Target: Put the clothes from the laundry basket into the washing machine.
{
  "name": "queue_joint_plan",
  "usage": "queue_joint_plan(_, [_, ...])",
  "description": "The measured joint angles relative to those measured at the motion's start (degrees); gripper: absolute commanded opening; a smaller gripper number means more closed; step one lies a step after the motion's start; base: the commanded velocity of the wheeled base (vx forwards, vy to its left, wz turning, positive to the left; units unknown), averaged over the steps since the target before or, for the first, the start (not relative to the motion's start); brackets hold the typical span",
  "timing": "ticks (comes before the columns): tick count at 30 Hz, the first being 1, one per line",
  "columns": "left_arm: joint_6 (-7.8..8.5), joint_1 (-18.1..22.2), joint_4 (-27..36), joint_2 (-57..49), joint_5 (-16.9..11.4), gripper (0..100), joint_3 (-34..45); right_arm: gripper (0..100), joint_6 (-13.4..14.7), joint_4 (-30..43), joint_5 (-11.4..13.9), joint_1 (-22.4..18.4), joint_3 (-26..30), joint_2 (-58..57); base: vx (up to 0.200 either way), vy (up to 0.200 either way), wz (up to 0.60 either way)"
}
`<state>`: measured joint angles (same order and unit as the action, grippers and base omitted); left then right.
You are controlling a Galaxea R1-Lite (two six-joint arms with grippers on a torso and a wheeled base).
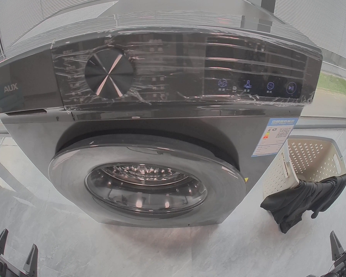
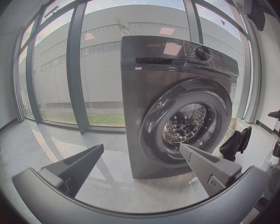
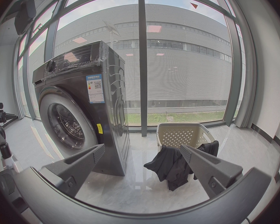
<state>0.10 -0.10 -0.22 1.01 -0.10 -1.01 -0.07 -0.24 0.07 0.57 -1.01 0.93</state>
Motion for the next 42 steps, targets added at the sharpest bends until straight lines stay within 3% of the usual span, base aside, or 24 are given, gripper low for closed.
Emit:
queue_joint_plan(3, [0.00,0.0,0.0,0.0,0.0,100,0.0,100,0.0,0.0,0.0,0.0,0.0,0.0,0.000,0.200,0.00])
queue_joint_plan(30, [0.50,0.0,0.0,0.0,0.1,100,0.0,100,0.1,0.0,0.0,0.0,0.0,0.0,0.000,0.000,0.00])
queue_joint_plan(42, [0.37,0.0,0.0,0.0,0.1,100,0.0,100,0.3,-2.2,1.6,-0.1,-0.9,0.0,0.000,0.000,0.00])
